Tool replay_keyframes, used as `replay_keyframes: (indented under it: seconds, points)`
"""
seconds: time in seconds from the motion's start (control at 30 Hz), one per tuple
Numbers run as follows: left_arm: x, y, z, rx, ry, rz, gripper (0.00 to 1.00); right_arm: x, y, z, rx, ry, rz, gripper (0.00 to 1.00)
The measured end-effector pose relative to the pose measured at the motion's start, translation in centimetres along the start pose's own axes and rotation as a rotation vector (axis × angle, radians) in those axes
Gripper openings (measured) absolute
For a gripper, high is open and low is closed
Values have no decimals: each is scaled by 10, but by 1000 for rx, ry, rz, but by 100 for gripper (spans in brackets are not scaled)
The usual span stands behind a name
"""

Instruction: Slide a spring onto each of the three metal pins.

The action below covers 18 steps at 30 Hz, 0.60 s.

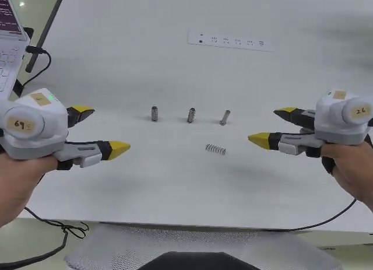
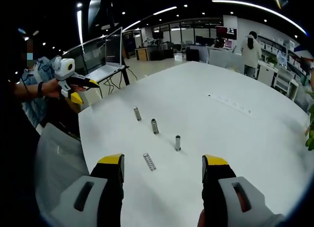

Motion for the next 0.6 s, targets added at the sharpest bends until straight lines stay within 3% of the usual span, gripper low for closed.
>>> replay_keyframes:
  seconds: [0.6]
  points:
    - [0, -2, 1, 6, -1, 0, 64, 12, 23, -21, 21, -15, 33, 71]
Point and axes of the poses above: the centre of the closed fingertips' face, and the gripper's own axes: z roughly forward along the fingers, y roughly to its left, x roughly out of its underside, the point moved 3 cm from there along -z, roughly backward along the fingers, and after that the axes turned 15 degrees about -y, right-handed, at the moved point
